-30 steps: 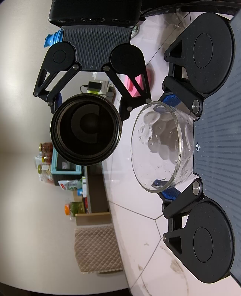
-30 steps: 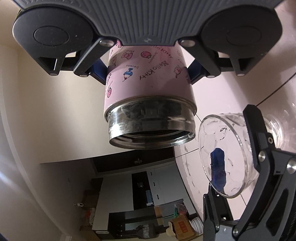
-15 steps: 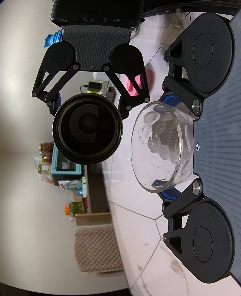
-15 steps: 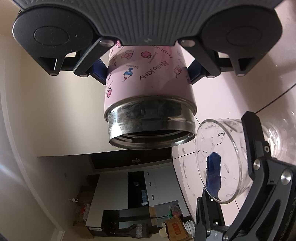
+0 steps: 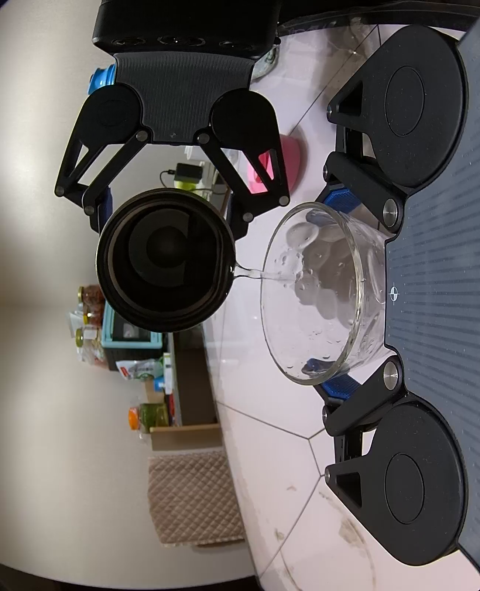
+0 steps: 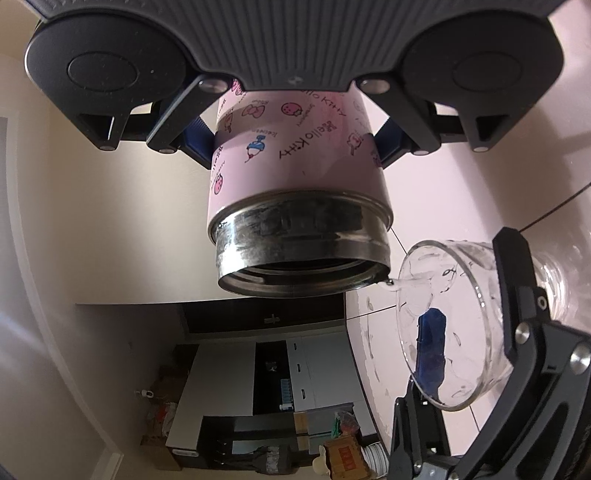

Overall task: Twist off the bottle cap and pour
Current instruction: 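Hold the thermos tilted with the right gripper, pouring water into the glass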

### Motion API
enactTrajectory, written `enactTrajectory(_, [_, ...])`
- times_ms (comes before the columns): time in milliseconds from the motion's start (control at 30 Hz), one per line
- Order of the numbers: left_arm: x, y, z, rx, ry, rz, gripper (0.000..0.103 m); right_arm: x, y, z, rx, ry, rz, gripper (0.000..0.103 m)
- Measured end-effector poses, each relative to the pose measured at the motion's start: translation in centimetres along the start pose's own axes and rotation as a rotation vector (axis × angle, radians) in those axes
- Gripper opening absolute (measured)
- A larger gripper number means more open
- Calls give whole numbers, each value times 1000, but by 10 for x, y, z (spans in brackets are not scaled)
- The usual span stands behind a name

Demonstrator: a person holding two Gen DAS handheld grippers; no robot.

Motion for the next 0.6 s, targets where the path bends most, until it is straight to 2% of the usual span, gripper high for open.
enactTrajectory(600, [0,0,1,0,0,0,87,0,12,-4,3,-6,10,88])
Point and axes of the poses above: each gripper's, at about its wrist camera, not at the fingertips, and z roughly against the way its jaws point, x to its right, y to its top, the point moved 1 cm from there along -z, roughly the way its jaws point, and after that the axes turned 9 degrees about -z, right-handed, at the moved point
